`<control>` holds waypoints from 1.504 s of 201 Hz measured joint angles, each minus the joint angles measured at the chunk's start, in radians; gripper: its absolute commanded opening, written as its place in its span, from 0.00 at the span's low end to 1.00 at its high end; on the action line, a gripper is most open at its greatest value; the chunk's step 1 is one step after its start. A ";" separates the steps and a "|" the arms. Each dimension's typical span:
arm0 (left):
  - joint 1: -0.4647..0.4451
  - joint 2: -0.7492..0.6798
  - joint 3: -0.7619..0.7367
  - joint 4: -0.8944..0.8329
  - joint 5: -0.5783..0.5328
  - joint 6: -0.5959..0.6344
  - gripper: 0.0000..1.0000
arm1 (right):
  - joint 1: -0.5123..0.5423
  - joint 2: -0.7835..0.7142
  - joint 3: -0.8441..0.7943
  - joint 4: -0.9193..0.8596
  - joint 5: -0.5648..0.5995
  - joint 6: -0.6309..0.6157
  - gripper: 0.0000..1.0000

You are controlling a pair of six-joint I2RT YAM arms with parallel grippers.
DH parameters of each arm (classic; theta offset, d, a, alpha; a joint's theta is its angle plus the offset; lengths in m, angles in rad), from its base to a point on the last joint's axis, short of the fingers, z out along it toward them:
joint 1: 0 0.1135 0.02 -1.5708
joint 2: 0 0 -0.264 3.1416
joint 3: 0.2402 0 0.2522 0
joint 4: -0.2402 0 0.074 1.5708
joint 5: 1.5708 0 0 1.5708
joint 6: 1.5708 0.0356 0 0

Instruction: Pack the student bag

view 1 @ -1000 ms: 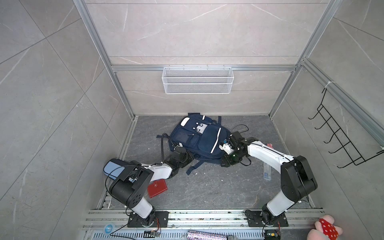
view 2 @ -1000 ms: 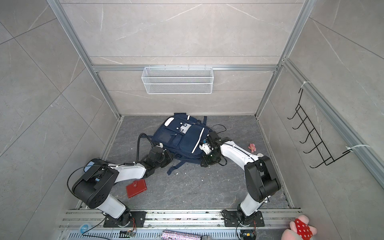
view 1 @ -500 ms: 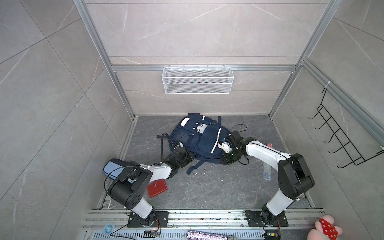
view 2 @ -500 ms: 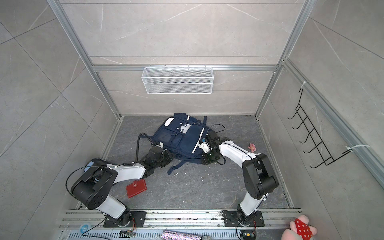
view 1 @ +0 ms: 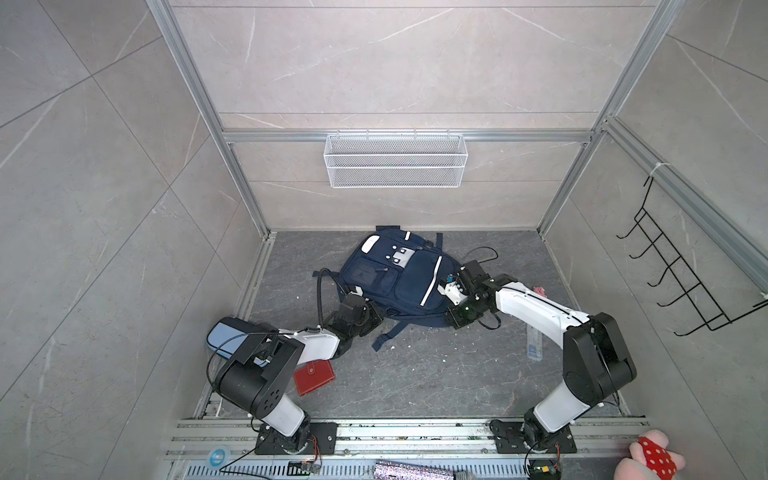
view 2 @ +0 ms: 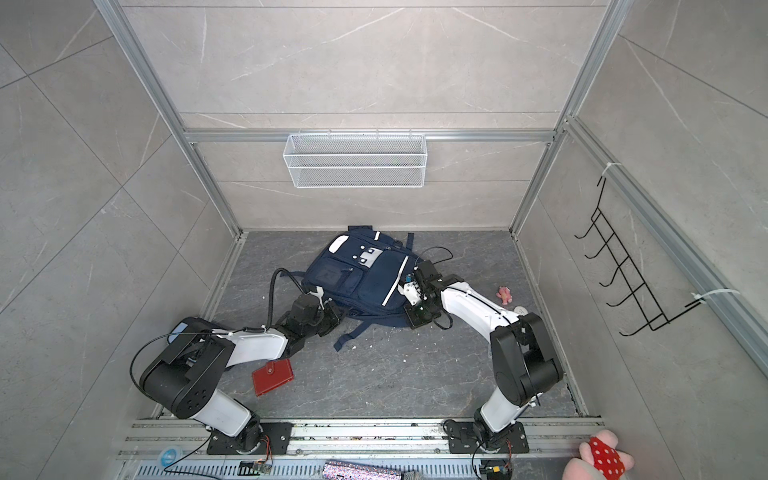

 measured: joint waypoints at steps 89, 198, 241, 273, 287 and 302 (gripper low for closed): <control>0.193 -0.041 -0.007 -0.061 0.109 0.018 0.00 | 0.014 -0.020 -0.005 -0.048 0.124 0.034 0.00; 0.068 -0.183 0.243 -0.597 -0.035 0.147 0.91 | 0.285 -0.058 0.030 -0.026 0.091 0.038 0.00; -0.162 -0.361 0.152 -0.688 -0.103 0.031 0.91 | 0.341 -0.058 0.030 0.026 0.002 0.049 0.00; -0.201 -0.350 0.086 -0.662 -0.129 -0.078 0.88 | 0.368 -0.058 0.009 0.089 -0.055 0.079 0.00; -0.203 -0.317 0.077 -0.623 -0.136 -0.121 0.83 | 0.376 -0.058 -0.007 0.113 -0.075 0.092 0.00; -0.206 -0.277 0.075 -0.589 -0.148 -0.162 0.69 | 0.381 -0.058 -0.021 0.129 -0.084 0.098 0.00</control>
